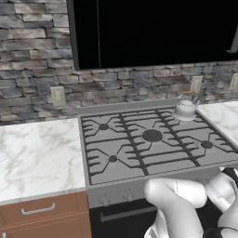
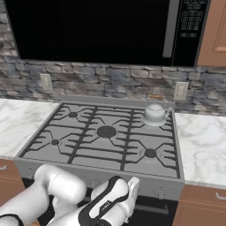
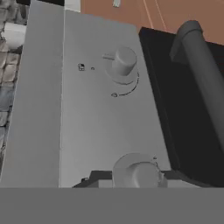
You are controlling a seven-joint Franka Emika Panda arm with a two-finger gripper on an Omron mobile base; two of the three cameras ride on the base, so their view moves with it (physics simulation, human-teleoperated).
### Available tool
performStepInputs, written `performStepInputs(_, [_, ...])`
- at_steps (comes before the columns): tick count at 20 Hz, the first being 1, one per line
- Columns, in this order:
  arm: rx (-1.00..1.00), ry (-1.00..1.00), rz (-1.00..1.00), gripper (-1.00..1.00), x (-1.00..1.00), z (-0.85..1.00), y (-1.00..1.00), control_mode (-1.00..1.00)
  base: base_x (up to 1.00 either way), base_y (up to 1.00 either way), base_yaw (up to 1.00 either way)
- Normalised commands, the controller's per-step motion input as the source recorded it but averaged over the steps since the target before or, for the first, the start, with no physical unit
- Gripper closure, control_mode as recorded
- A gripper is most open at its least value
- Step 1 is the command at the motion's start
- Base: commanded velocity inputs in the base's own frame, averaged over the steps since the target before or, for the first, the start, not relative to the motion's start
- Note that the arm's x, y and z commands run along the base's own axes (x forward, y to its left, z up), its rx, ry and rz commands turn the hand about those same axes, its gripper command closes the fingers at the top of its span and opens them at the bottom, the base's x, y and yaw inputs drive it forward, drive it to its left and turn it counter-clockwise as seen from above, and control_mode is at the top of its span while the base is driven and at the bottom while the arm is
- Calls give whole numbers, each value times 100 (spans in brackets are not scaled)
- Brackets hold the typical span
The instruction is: Lower the heat of the kettle.
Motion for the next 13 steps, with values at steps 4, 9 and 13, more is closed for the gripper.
performStepInputs(4, [0, 0, 1, 100, -21, -1, 34, -100, 0, 0, 0])
performStepInputs(9, [5, 1, 2, 100, -13, -5, 16, -100, 0, 0, 0])
performStepInputs(13, [14, 13, 0, 100, -10, 14, 28, -100, 0, 0, 0])
